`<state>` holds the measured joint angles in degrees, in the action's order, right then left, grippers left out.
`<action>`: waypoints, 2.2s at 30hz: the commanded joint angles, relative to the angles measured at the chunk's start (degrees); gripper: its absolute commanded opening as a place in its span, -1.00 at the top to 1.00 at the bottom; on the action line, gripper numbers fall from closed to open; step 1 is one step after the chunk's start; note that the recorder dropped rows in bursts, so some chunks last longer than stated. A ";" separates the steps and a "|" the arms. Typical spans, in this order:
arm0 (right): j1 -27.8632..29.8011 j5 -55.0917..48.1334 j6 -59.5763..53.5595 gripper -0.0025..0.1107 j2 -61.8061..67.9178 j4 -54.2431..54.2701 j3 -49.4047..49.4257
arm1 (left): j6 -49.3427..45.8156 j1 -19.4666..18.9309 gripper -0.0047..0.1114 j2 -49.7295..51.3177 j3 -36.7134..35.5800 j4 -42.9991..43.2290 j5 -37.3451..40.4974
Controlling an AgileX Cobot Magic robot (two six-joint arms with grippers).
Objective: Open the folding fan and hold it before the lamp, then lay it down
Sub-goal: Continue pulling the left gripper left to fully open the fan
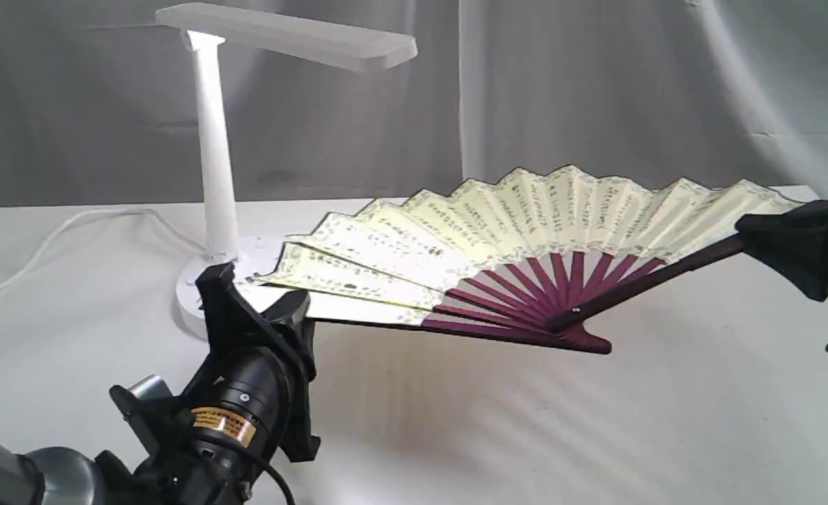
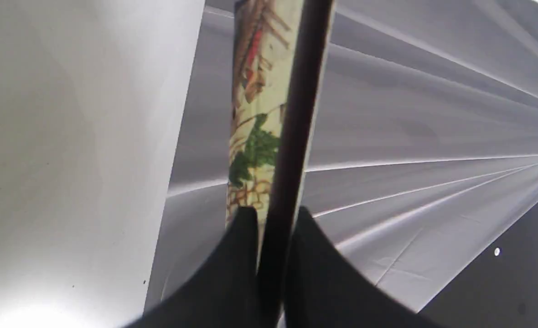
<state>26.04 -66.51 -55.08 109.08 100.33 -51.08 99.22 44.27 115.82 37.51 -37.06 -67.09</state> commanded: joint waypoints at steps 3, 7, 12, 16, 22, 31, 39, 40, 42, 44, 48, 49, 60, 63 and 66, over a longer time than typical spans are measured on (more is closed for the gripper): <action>3.32 1.27 -2.52 0.96 -0.03 -0.94 0.27 | 2.41 1.14 0.92 -1.99 0.03 -3.31 -2.87; 4.11 0.92 -2.52 0.96 -0.03 -1.91 0.27 | 0.17 1.13 0.92 -3.94 0.03 -3.89 -2.87; 5.37 0.92 -2.52 0.96 -0.03 -1.84 0.27 | -2.10 1.13 0.92 -6.40 -0.25 -5.49 -2.87; 6.63 0.59 -2.52 0.96 -0.03 -1.84 0.27 | -2.52 1.13 0.92 -7.45 -1.62 -5.76 -2.87; 6.62 -1.67 -2.52 0.96 -0.03 -2.65 0.27 | -2.52 1.71 0.92 -8.04 -3.34 -5.62 -2.87; 6.62 -3.45 -2.52 0.96 -0.03 -2.12 0.27 | -6.38 1.98 0.92 -10.74 -3.56 -5.65 -2.87; 6.52 -3.45 -2.52 0.96 -0.66 -0.74 0.27 | -8.44 1.98 0.92 -16.32 -6.64 -7.09 -2.87; 6.52 -3.45 -2.52 0.96 -0.78 -0.74 0.48 | -8.44 1.98 0.92 -16.80 -7.15 -7.47 -2.87; 6.52 -3.45 -2.52 0.96 -0.97 -0.39 1.32 | -8.53 1.98 0.92 -17.90 -8.61 -7.58 -2.87; 6.52 -3.45 -2.52 0.96 -0.97 -0.39 2.49 | -9.78 1.98 0.92 -19.10 -9.72 -7.70 -2.87; 6.52 -3.45 -3.04 0.96 -0.97 -0.39 4.95 | -10.85 1.98 0.92 -20.68 -11.13 -7.80 -2.87; 6.52 -3.45 -3.15 0.96 -0.97 -0.39 5.29 | -10.85 1.98 0.92 -21.22 -11.47 -7.80 -2.87; 0.01 -3.45 -2.65 0.96 -6.33 -0.39 5.22 | -11.43 1.98 0.92 -26.18 -14.64 -10.19 -2.87; -2.15 -3.45 -2.65 0.96 -7.05 -0.39 5.22 | -11.56 1.98 0.92 -28.06 -15.58 -11.25 -2.87; -3.73 -3.45 -2.21 0.96 -7.82 -0.39 5.22 | -13.25 1.98 0.92 -30.03 -16.47 -12.28 -2.87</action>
<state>22.95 -72.87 -54.67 101.90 101.54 -45.75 83.67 46.69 87.83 21.19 -45.17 -64.51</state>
